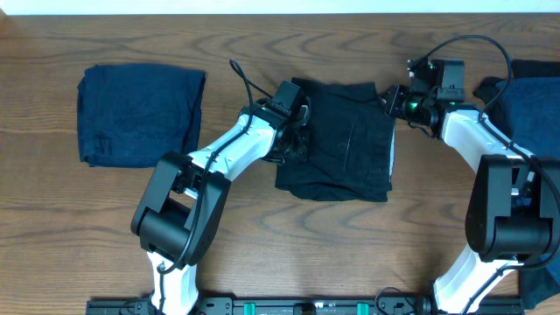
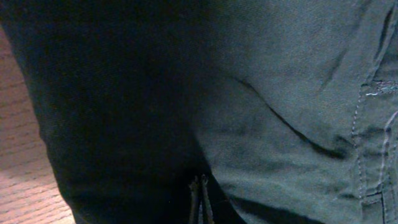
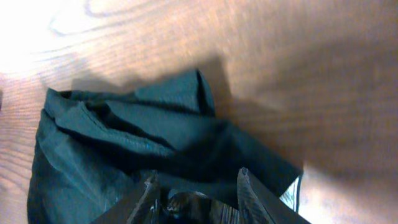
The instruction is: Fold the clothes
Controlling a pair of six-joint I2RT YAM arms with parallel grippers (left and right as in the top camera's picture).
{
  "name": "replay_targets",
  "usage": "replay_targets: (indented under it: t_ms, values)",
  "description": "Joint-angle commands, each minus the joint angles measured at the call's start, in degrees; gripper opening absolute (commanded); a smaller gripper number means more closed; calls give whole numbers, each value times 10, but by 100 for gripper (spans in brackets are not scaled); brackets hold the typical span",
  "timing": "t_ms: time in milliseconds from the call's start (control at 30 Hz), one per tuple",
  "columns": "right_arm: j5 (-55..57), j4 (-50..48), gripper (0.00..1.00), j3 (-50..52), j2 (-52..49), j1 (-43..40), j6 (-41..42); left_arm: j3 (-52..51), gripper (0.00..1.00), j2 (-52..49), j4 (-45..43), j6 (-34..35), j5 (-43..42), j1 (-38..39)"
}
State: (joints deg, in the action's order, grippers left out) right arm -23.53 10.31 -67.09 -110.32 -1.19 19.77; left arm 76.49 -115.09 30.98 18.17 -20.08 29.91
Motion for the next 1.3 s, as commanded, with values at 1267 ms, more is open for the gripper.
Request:
replay_targets:
  t_ms: [1267]
  values:
    - [-210, 84, 12, -9, 108, -21, -100, -3, 6, -8, 4, 1, 17, 1]
